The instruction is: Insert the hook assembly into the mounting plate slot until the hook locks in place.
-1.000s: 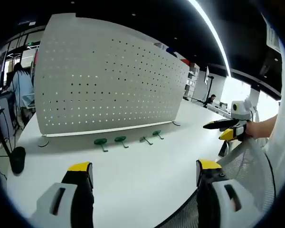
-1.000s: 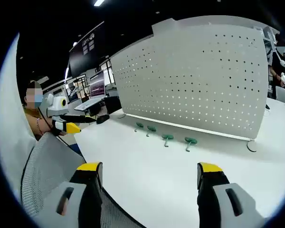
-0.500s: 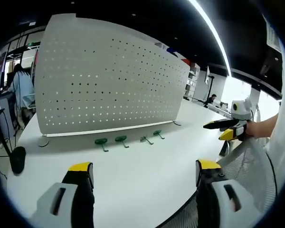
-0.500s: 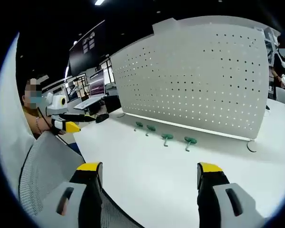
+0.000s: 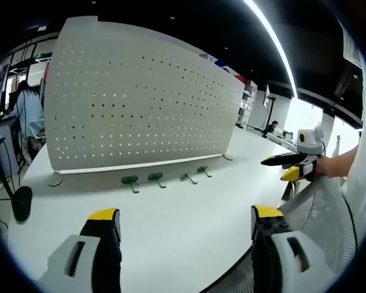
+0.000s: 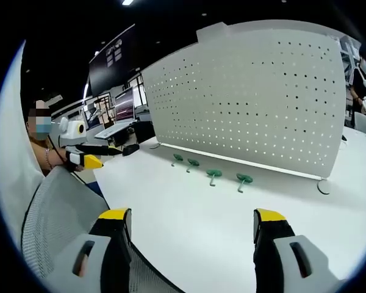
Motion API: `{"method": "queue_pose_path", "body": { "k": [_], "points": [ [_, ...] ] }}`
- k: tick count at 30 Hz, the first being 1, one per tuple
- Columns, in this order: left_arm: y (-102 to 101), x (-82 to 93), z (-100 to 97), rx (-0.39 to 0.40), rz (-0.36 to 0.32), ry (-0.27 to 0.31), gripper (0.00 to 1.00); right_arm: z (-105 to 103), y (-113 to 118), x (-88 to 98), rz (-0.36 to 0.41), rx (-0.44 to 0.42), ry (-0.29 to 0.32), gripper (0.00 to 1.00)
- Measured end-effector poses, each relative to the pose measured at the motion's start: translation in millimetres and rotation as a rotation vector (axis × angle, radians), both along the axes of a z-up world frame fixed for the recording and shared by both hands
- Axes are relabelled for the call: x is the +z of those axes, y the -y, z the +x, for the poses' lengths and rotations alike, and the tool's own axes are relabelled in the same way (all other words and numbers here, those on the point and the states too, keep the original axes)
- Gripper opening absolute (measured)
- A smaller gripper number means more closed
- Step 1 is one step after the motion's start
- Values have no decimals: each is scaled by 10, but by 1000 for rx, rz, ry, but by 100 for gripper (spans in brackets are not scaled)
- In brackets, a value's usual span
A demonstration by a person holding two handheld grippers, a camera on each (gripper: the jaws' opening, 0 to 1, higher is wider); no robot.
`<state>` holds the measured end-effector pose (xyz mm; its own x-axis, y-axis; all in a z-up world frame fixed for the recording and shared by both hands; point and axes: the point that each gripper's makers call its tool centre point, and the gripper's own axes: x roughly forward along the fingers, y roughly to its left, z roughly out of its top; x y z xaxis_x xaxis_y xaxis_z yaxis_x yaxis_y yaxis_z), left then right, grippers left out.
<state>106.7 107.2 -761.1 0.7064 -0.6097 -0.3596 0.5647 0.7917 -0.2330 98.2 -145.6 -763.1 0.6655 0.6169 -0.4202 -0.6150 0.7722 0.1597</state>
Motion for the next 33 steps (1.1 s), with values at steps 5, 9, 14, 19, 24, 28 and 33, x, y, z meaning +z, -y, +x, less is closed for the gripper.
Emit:
{"method": "queue_pose_path", "body": {
  "k": [5, 9, 14, 19, 24, 28, 33],
  "points": [
    [-19, -27, 1, 4, -1, -5, 90, -4, -13, -17, 2, 2, -3, 80],
    [-3, -33, -4, -5, 5, -4, 89, -3, -7, -32, 5, 3, -3, 80],
    [-1, -46, -13, -10, 16, -1, 88, 4, 4, -33, 1, -6, -1, 79],
    [1, -53, -16, -14, 13, -6, 88, 7, 7, -25, 15, -14, -4, 79],
    [12, -56, -23, -20, 16, -7, 88, 1, 4, -26, 9, -9, -3, 79],
    [27, -55, -28, -25, 21, -6, 88, 1, 10, -19, 16, -13, -2, 79],
    [29, -31, -24, -23, 22, 1, 88, -2, -2, -7, 10, -7, 3, 79]
  ]
}}
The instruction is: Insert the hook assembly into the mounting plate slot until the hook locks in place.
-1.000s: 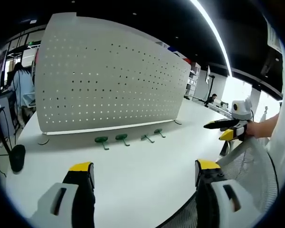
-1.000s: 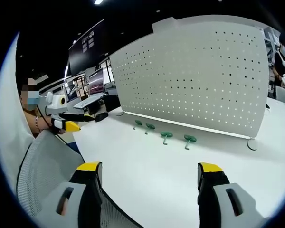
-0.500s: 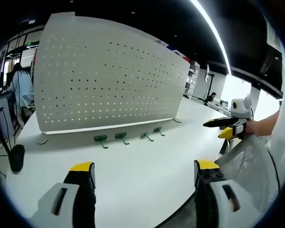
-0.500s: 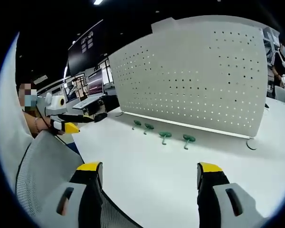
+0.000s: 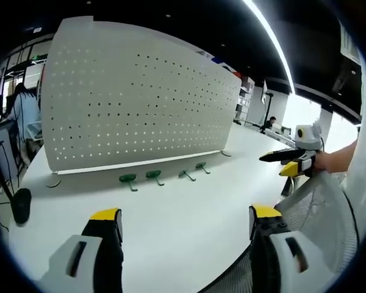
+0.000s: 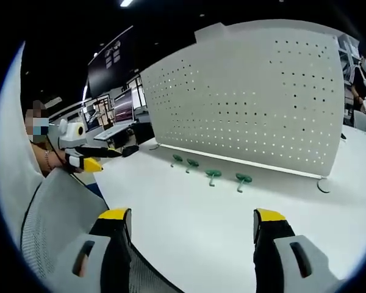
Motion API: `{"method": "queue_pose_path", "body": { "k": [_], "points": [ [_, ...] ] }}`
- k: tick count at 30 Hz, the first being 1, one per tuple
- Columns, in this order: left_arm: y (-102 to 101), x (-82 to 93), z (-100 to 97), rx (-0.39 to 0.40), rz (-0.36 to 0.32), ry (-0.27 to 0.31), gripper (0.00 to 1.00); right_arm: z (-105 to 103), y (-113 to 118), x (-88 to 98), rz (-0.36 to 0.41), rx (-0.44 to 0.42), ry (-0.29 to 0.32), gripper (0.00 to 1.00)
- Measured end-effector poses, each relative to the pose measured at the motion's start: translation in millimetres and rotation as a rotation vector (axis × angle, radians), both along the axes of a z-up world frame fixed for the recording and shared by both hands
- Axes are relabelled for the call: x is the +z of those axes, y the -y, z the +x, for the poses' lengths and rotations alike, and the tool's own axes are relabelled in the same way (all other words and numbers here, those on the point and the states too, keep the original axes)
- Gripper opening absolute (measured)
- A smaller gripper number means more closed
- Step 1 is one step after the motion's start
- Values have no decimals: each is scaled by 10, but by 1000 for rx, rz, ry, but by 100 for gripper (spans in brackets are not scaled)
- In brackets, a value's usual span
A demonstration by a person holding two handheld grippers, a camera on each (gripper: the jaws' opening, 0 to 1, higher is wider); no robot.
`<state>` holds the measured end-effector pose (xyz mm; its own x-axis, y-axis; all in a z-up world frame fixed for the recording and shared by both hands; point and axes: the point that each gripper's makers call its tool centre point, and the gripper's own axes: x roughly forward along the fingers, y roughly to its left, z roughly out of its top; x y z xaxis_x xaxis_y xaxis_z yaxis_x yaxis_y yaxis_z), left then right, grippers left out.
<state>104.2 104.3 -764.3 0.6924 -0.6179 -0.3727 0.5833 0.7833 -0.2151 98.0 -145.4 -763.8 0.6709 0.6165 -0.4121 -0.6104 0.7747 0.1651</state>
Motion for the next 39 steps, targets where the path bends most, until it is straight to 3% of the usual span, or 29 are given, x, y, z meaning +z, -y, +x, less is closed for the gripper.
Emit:
{"method": "queue_pose_path", "body": {
  "k": [13, 19, 23, 39],
  "points": [
    [-31, 116, 86, -39, 29, 12, 88, -22, -7, 3, -33, 24, 1, 78],
    [-89, 76, 134, -46, 68, 7, 87, -18, -12, 26, -40, 32, 4, 78],
    [-106, 35, 161, -87, 126, 5, 86, -1, -8, 50, -45, 33, 9, 78],
    [-110, -30, 349, -225, 248, 23, 87, 49, -48, 97, -64, 49, 23, 78]
  ]
}}
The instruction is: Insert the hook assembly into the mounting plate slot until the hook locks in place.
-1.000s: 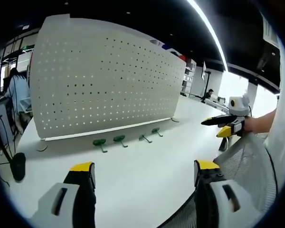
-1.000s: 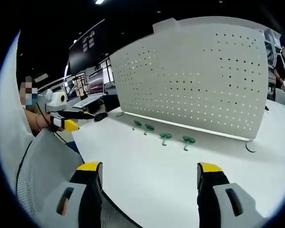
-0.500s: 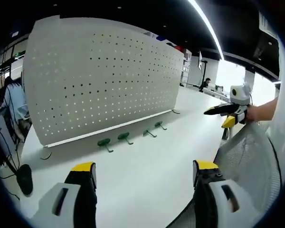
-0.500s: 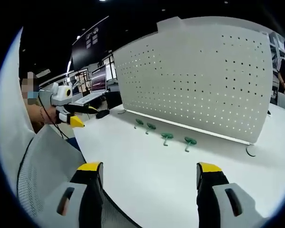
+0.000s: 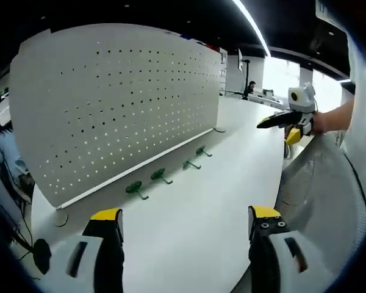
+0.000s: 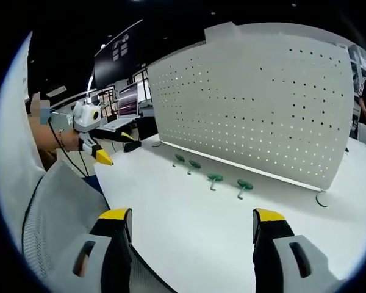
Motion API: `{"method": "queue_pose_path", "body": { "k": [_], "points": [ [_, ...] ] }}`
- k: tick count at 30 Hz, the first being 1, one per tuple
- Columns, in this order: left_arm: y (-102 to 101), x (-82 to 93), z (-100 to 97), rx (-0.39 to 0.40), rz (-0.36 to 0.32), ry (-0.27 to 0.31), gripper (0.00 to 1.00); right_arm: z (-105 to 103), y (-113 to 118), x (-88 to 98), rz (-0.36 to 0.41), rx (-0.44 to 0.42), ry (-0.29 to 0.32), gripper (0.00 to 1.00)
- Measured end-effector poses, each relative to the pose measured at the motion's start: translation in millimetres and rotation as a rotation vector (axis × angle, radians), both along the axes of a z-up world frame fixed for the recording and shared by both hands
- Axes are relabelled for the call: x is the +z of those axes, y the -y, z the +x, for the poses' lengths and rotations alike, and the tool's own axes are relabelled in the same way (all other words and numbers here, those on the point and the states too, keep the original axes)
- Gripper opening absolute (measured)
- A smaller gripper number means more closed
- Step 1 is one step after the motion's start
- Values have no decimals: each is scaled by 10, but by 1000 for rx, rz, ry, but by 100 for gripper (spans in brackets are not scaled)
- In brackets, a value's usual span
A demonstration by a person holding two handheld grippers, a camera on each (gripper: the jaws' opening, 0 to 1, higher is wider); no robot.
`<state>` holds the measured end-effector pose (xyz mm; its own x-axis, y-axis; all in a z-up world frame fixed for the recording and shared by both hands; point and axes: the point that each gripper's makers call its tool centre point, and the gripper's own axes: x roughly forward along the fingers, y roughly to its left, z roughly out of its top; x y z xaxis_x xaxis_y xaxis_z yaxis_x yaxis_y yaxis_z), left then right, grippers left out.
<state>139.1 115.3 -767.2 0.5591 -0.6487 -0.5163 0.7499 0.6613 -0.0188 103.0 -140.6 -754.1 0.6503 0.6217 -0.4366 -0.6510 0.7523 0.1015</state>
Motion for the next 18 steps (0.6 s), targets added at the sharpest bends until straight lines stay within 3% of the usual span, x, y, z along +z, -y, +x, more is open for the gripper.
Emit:
{"method": "queue_pose_path", "body": {
  "k": [18],
  "points": [
    [31, -37, 270, -125, 78, -37, 83, 32, -56, -18, -23, 24, -8, 78]
  ]
}}
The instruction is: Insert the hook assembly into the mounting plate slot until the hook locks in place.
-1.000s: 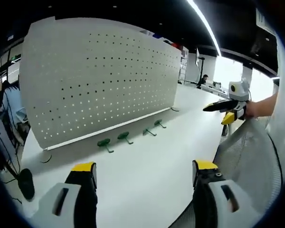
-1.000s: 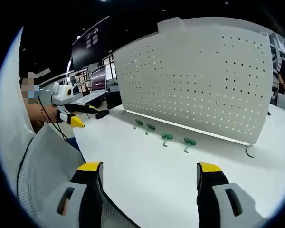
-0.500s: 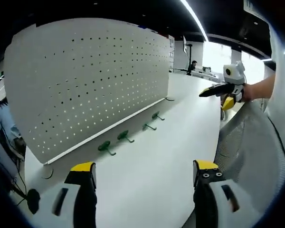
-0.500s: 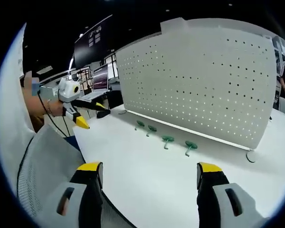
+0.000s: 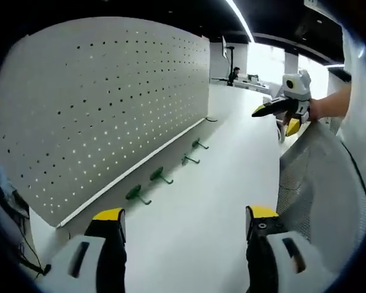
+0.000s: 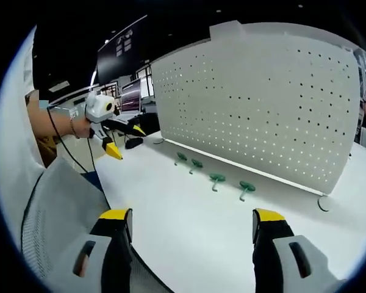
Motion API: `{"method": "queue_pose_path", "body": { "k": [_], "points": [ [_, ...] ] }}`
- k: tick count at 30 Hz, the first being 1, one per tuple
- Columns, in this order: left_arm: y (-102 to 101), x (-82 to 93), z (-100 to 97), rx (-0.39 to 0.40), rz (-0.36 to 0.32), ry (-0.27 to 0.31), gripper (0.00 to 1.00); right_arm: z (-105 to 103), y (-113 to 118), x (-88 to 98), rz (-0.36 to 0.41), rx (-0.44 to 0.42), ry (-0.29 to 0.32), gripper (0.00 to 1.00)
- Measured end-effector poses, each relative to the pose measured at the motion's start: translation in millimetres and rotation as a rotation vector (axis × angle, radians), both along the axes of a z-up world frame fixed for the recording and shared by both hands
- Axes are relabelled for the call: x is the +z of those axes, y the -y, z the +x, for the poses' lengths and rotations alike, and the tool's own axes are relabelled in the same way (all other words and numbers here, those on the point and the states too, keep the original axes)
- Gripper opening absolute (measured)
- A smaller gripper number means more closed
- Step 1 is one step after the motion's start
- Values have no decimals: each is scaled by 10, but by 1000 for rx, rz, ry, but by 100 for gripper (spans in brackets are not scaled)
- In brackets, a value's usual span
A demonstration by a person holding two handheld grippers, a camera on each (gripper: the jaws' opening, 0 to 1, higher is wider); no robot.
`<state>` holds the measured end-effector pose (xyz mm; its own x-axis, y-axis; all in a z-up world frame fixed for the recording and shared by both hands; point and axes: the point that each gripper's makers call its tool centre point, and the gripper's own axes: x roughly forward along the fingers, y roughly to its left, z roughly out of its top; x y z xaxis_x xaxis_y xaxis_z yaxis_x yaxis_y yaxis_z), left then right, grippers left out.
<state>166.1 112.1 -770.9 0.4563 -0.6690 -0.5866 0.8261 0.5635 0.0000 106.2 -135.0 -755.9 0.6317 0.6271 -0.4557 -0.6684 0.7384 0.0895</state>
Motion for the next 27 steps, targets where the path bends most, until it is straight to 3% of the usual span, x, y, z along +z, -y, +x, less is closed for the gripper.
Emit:
{"method": "queue_pose_path", "body": {
  "k": [8, 27],
  "points": [
    [7, -77, 117, -33, 33, -41, 85, -6, 0, -6, 6, 1, -9, 77],
    [-8, -185, 464, -139, 153, -65, 84, 19, -8, -23, 11, 1, -21, 77]
  ]
}}
